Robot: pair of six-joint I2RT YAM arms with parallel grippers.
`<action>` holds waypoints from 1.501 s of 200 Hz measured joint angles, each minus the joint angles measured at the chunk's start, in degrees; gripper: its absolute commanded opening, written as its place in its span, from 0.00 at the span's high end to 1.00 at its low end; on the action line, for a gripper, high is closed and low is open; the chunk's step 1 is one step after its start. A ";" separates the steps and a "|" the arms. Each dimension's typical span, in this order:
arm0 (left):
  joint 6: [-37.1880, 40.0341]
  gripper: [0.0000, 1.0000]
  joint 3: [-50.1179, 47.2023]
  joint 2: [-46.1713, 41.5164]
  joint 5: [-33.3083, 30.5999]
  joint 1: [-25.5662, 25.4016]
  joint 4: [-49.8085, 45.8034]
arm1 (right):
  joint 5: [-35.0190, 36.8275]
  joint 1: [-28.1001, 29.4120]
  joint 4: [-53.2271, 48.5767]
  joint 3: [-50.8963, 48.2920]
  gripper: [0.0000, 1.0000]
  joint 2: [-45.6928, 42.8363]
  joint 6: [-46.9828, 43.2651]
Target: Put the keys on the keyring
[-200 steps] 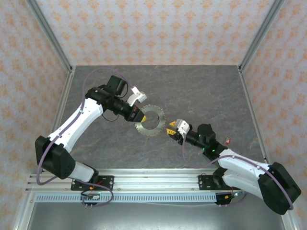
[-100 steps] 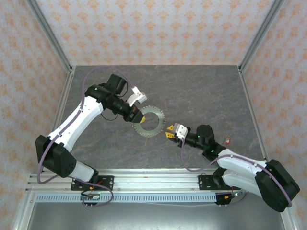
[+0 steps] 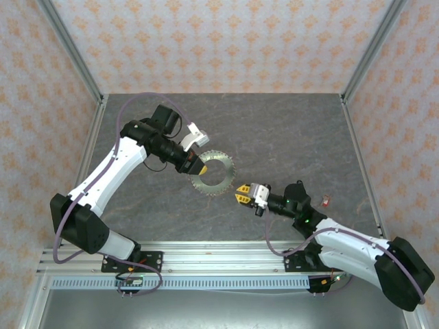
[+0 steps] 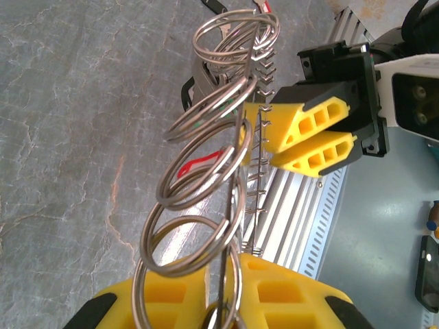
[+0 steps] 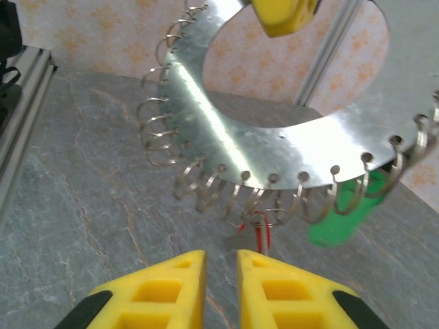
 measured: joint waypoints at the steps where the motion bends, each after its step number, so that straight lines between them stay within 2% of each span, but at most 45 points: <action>1: 0.00 1.00 0.00 0.00 0.00 0.00 0.00 | 0.00 0.07 0.04 0.00 0.82 0.04 -0.02; 86: -0.09 1.00 -0.02 0.00 0.00 0.00 0.00 | 2.89 1.99 6.12 0.28 0.83 4.22 -1.22; 245: -0.13 1.00 -0.02 0.00 -0.26 0.07 0.02 | 2.19 2.01 6.40 1.97 0.82 5.97 -2.27; 300: -0.55 1.00 -0.02 0.00 -0.46 0.07 0.04 | 3.87 4.37 7.04 2.29 0.81 6.56 -2.51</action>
